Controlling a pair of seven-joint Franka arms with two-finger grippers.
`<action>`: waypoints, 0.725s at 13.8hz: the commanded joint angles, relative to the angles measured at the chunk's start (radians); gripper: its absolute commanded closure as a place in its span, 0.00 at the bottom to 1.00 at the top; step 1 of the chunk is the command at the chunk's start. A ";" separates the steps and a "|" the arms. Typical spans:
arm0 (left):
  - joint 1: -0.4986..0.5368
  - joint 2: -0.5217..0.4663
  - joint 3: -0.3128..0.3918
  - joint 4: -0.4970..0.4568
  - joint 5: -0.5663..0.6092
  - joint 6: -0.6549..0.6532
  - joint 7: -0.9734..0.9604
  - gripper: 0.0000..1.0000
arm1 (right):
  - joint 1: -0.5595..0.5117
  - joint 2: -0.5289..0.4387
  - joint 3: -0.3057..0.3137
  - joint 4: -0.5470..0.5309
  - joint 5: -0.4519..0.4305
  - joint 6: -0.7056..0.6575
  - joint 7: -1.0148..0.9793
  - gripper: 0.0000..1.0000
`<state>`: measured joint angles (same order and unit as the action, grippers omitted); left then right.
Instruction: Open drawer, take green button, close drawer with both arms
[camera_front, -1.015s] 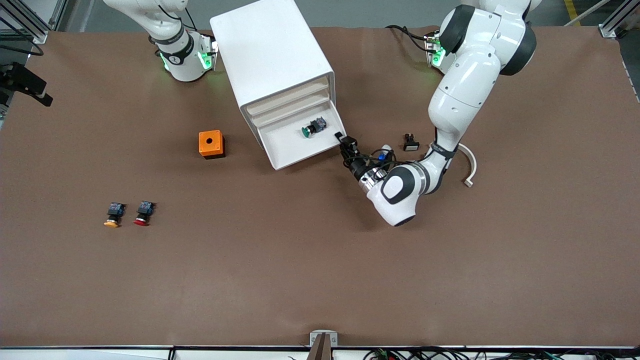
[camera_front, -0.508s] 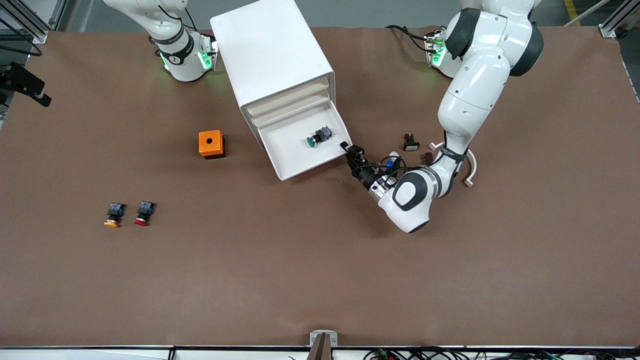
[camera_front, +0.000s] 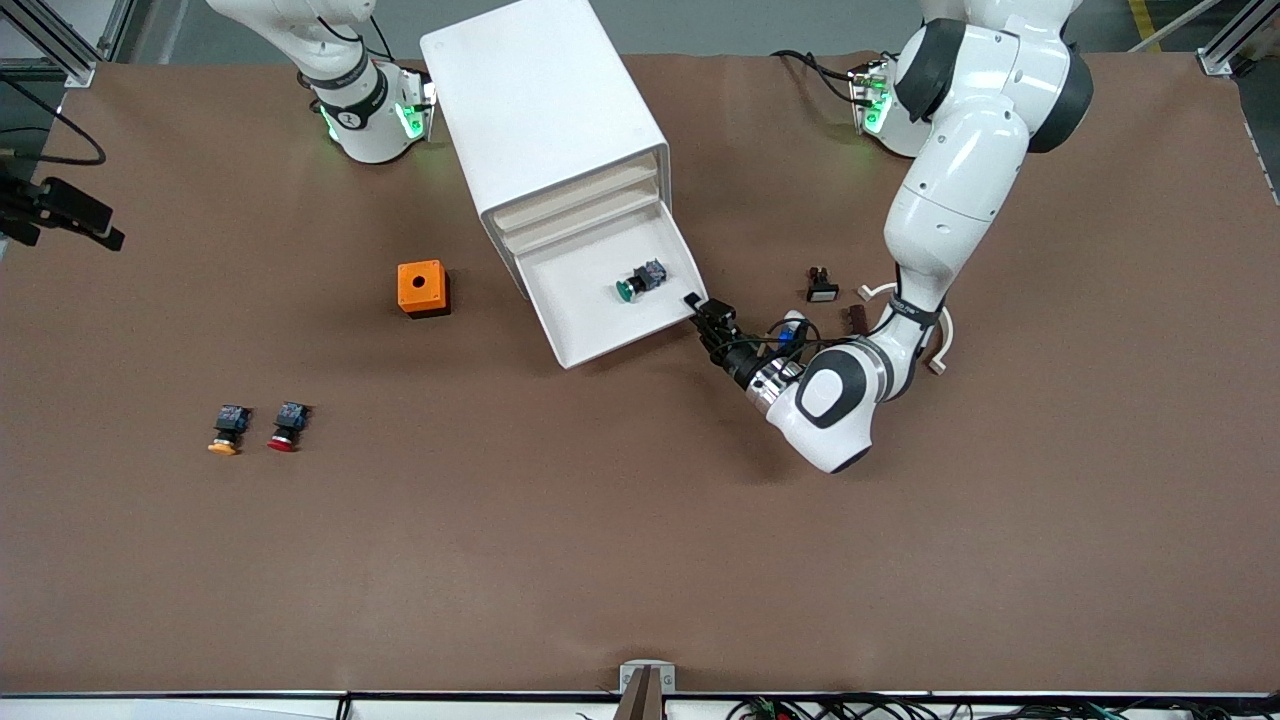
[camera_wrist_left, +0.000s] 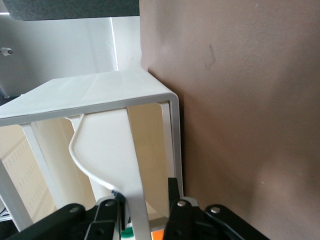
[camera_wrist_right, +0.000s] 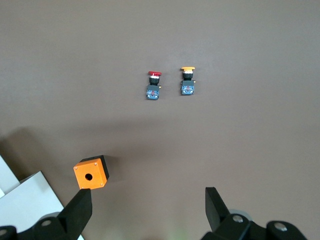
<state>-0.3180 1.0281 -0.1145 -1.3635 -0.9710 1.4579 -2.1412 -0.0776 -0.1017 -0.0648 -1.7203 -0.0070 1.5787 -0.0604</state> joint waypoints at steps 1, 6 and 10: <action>0.004 -0.003 0.004 0.023 -0.018 0.004 0.006 0.18 | -0.025 0.083 0.011 0.057 -0.002 -0.012 -0.012 0.00; 0.010 -0.028 -0.014 0.081 -0.017 0.002 0.180 0.00 | -0.051 0.160 0.011 0.091 -0.004 -0.003 -0.013 0.00; -0.001 -0.062 0.004 0.127 0.005 0.001 0.542 0.00 | -0.048 0.162 0.011 0.093 -0.008 -0.002 -0.001 0.00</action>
<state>-0.3115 0.9893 -0.1232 -1.2472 -0.9718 1.4596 -1.7327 -0.1133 0.0546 -0.0654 -1.6526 -0.0083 1.5897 -0.0617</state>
